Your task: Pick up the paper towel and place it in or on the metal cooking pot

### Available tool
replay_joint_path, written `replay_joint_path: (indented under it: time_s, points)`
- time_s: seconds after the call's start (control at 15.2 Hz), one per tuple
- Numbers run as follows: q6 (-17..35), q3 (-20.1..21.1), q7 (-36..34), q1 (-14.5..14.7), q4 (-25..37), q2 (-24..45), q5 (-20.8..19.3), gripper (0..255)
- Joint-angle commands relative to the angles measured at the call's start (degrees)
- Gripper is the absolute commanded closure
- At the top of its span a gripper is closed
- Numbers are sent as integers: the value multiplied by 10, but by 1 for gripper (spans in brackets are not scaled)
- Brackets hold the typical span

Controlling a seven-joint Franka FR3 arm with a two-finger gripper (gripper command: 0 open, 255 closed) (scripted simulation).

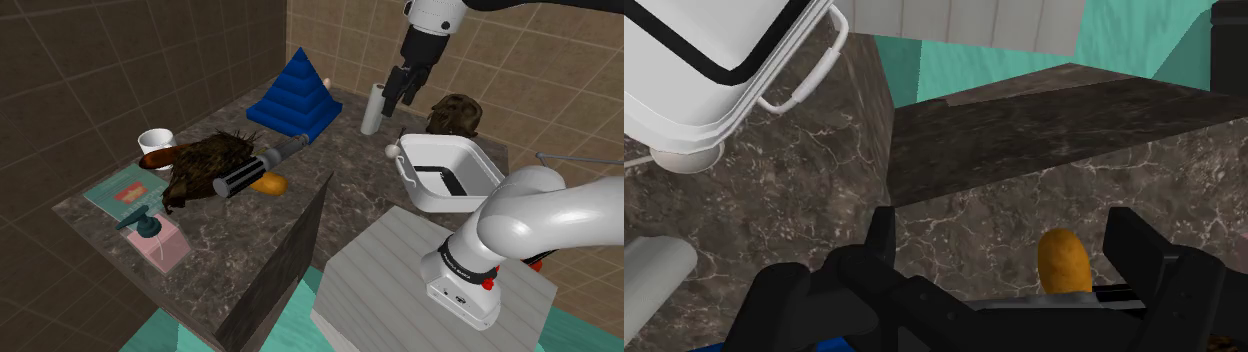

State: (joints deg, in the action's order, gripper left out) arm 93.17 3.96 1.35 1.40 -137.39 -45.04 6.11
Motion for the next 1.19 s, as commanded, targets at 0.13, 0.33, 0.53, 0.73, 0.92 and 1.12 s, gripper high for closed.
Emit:
replay_joint_path:
  time_s: [0.13, 0.33, 0.53, 0.73, 0.92, 1.12]
  points:
    - [22, -17, 25, -8, -1, 22, -16, 0]
    - [54, -43, 61, -20, 3, 59, -38, 0]
    - [87, -68, 96, -31, 14, 101, -57, 0]
    - [118, -92, 130, -40, 32, 148, -72, 0]
    - [146, -114, 163, -48, 56, 198, -83, 0]
    - [172, -136, 196, -54, 86, 251, -89, 0]
